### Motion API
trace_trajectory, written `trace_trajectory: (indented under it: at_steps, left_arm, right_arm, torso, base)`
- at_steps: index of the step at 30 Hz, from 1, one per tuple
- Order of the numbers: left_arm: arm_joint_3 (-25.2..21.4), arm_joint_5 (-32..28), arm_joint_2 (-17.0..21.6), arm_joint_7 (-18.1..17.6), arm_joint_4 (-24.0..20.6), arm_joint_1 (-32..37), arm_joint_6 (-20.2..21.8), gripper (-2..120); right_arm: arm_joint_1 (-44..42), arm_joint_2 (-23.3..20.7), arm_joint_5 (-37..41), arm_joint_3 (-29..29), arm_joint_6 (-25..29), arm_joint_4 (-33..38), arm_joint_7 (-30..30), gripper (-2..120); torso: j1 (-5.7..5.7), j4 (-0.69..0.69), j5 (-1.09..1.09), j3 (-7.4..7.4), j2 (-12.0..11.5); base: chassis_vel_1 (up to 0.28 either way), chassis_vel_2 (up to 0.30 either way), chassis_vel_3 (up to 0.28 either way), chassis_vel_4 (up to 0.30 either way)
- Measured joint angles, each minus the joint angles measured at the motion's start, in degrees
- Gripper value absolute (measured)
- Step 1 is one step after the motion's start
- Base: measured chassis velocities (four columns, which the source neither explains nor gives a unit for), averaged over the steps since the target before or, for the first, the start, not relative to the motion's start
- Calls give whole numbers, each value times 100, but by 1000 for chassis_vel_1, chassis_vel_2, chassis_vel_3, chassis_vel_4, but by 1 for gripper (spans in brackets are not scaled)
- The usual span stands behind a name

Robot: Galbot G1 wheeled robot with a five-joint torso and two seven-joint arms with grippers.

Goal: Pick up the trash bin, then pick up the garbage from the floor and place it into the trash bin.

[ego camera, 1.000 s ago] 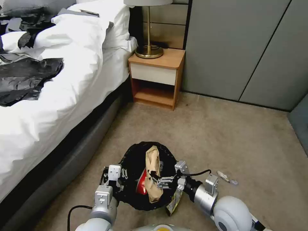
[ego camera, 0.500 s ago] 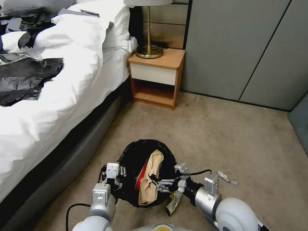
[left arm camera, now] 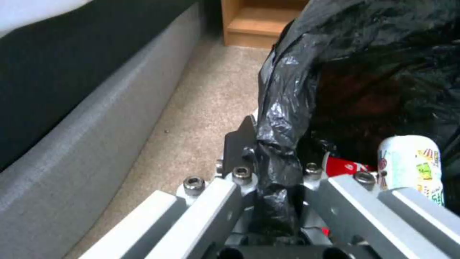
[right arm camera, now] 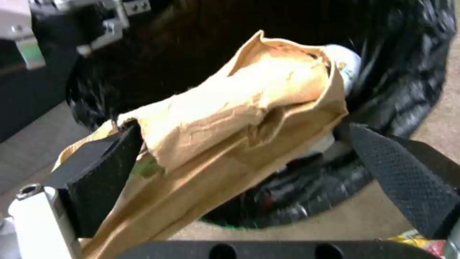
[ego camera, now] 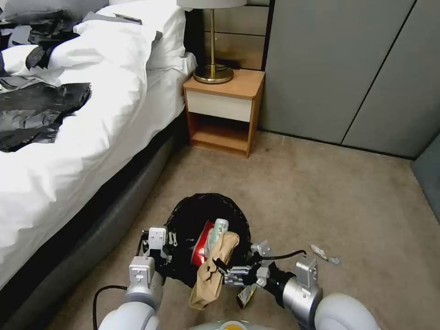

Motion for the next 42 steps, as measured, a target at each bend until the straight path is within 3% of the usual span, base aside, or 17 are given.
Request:
trace_trajectory:
  at_steps: [19, 42]
  left_arm:
    - [162, 137, 6, -14, -67, 236, -43, 1]
    - [483, 626, -14, 37, 5, 587, -281, 1]
  right_arm:
    - [406, 190, -199, 289, 414, -9, -460, 100]
    - [680, 587, -346, -200, 792, -502, -602, 100]
  torso:
    - [0, 0, 0, 0, 0]
    - [0, 0, 0, 0, 0]
  base:
    - [0, 0, 0, 0]
    - [0, 0, 0, 0]
